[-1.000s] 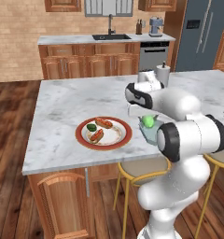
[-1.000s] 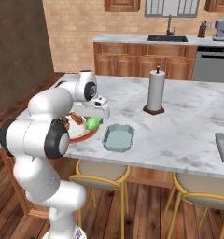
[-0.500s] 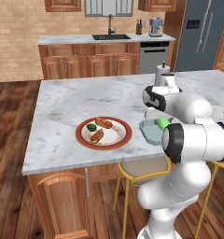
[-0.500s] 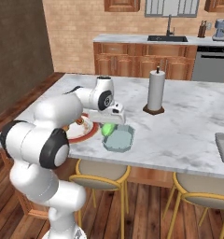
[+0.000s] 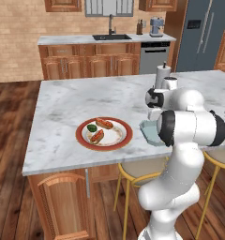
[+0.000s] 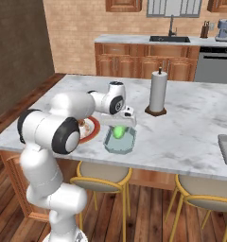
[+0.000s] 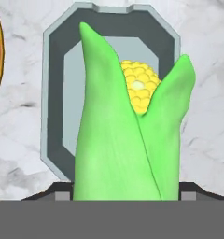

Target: Place one cooked food and one vegetable from the large plate to each tupperware container.

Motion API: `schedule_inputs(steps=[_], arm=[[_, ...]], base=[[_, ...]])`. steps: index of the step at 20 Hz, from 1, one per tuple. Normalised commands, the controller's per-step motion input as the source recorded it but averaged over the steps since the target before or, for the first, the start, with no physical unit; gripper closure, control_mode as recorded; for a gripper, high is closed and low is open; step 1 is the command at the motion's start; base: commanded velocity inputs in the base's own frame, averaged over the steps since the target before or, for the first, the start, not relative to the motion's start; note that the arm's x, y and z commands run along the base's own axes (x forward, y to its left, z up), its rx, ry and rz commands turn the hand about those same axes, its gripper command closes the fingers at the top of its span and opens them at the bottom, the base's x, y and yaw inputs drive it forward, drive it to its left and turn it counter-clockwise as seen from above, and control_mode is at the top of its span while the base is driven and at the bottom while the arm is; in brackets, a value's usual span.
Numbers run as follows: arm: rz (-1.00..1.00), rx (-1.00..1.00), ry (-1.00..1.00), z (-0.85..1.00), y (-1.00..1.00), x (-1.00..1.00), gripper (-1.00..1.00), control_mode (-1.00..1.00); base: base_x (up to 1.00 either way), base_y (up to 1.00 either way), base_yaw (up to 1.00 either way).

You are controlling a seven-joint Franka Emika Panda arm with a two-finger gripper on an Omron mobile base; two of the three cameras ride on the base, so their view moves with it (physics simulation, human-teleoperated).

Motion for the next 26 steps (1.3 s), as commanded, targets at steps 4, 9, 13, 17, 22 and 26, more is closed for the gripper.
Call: schedule_inputs(steps=[4,9,13,17,22,26], arm=[[0.00,-0.03,0.00,-0.41,-0.23,0.48,1.00,-1.00],[0.00,-0.01,0.00,-0.41,-0.21,0.46,1.00,-1.00],[0.00,0.00,0.00,-0.37,0.00,0.23,1.00,-1.00],[0.00,0.00,0.00,-0.35,0.00,0.14,1.00,-1.00],[0.00,0.00,0.00,-0.33,0.00,0.02,1.00,-1.00],[0.00,0.00,0.00,-0.09,0.00,0.00,1.00,-1.00]], base=[[0.00,0.00,0.00],[0.00,0.00,0.00],[0.00,0.00,0.00],[0.00,0.00,0.00],[0.00,0.00,0.00],[0.00,0.00,0.00]])
